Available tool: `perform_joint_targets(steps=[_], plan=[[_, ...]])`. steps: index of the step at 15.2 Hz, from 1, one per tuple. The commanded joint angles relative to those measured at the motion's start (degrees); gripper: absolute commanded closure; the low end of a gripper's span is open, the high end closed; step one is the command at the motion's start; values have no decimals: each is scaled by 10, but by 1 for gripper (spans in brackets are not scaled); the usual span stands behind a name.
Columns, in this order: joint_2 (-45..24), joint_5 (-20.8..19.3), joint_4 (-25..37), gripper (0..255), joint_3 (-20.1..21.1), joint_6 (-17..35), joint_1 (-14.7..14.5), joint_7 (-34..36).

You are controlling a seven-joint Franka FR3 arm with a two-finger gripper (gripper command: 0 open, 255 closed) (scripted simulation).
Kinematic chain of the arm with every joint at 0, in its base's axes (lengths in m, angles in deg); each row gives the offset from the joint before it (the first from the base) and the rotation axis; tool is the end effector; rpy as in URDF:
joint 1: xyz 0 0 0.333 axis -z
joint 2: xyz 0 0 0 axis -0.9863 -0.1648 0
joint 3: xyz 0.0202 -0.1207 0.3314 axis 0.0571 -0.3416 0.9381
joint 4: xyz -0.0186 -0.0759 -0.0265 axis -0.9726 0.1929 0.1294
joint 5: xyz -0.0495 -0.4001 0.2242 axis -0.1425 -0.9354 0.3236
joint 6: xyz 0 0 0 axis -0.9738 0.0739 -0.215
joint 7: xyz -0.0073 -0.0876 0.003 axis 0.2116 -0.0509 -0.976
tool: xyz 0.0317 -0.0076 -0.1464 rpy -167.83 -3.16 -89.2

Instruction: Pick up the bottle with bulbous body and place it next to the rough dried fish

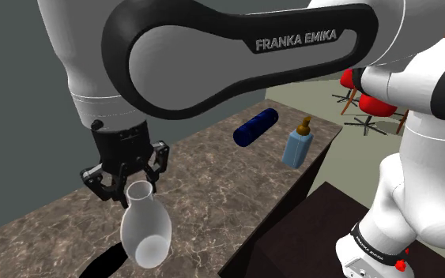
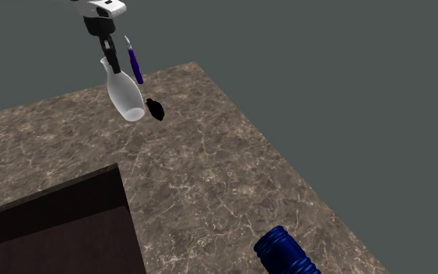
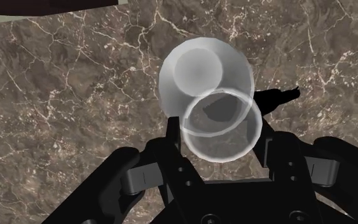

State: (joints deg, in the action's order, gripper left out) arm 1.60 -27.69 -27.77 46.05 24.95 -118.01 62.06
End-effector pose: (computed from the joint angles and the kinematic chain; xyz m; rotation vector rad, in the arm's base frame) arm 0.3970 0.6177 0.5214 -3.1206 -0.1338 0.0103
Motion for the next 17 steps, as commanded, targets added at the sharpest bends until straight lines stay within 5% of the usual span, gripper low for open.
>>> perform_joint_targets(steps=[1, 17], plan=[[3, 1, -19, 255, 0, 17, 1, 1], [-6, -5, -131, 255, -5, 137, 7, 6]])
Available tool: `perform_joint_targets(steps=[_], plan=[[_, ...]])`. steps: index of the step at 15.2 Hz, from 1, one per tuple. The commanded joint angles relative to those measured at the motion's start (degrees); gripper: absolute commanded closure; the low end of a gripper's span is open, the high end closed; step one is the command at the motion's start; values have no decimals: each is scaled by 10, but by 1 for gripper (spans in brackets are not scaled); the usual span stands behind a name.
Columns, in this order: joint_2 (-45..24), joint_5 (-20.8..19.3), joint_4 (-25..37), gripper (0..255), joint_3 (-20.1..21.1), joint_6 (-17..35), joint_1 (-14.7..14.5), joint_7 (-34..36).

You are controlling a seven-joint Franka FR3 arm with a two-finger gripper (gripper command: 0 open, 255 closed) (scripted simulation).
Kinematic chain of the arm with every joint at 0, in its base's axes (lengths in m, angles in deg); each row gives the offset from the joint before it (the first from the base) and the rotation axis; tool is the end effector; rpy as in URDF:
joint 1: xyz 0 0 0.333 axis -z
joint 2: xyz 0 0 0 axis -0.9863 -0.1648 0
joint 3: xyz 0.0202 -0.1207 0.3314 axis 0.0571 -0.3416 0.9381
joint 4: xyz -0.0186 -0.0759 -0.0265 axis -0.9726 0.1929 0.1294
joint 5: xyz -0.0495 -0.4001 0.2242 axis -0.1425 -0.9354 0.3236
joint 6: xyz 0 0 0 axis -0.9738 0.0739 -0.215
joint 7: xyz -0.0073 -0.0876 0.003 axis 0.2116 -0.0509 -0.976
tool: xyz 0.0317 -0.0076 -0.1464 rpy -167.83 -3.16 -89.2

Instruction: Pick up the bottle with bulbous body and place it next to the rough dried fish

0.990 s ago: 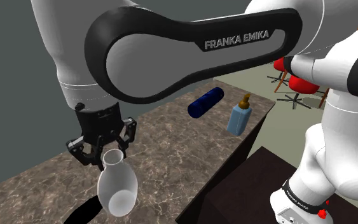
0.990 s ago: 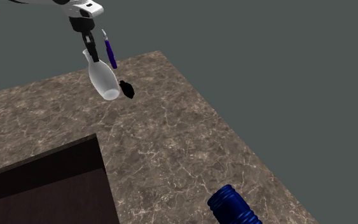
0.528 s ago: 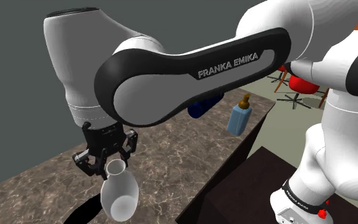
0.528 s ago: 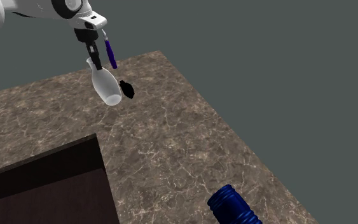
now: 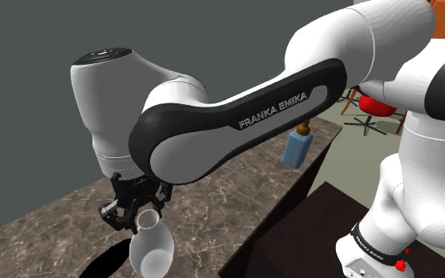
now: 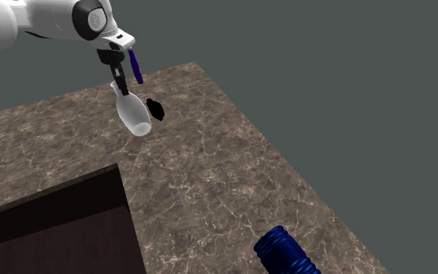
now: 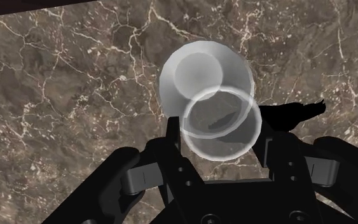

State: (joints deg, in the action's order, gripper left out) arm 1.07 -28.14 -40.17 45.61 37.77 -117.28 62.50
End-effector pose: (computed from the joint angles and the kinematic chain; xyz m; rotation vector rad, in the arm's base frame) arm 0.3948 0.6149 0.4166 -3.1209 -0.1327 0.0106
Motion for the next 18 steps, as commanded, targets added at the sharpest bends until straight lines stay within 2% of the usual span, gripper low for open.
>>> perform_joint_targets(steps=[1, 8, 9, 14, 18], plan=[[-1, -1, -9, 255, 0, 11, 0, 1], [-2, -1, -9, 255, 0, 11, 0, 1], [-2, -1, -9, 0, 0, 11, 0, 1], [-1, -1, -9, 0, 0, 11, 0, 1], [10, 5, 49, 0, 3, -57, -1, -3]])
